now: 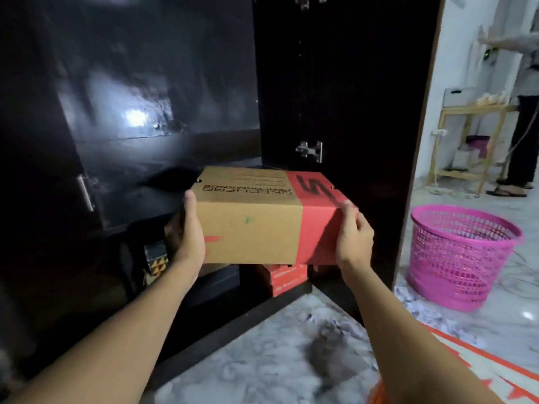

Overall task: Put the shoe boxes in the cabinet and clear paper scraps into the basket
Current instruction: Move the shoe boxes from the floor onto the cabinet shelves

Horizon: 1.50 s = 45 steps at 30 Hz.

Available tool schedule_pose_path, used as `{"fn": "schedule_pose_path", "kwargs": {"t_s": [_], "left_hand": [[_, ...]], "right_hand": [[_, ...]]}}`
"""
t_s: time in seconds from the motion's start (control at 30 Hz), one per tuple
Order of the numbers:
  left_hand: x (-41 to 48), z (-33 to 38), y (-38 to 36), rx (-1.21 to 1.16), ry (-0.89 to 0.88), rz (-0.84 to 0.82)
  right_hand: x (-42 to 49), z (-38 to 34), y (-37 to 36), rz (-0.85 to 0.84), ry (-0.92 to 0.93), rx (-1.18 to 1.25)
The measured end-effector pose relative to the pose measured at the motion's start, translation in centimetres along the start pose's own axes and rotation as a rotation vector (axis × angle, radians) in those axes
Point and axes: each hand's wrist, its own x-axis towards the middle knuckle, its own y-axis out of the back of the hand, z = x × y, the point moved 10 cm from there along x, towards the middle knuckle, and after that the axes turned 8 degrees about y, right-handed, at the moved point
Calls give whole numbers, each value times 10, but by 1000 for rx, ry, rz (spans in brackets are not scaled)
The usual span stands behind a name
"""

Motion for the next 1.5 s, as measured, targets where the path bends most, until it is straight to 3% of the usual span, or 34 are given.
{"fn": "schedule_pose_path", "kwargs": {"t_s": [0.17,0.4,0.6,0.77,0.9,1.1,1.3,1.5], "left_hand": [[0,32,17,39,-190,206],[3,61,15,22,-372,273],[34,68,45,229,-335,335],[51,66,72,311,-370,420],[63,66,70,682,-474,576],[90,56,43,1186,-643,576],[151,46,45,1346,-425,516],[189,52,35,1388,-374,481]], "right_hand": [[43,-31,-31,24,22,-29],[67,-40,-45,16,59,67],[64,-30,-121,-185,-8,123],[52,-26,-194,-476,-20,179],[46,-23,-239,-665,112,-17],[38,-43,-269,-606,467,-296],[33,-27,-334,-790,455,-380],[36,-26,-391,-907,443,-445]]}}
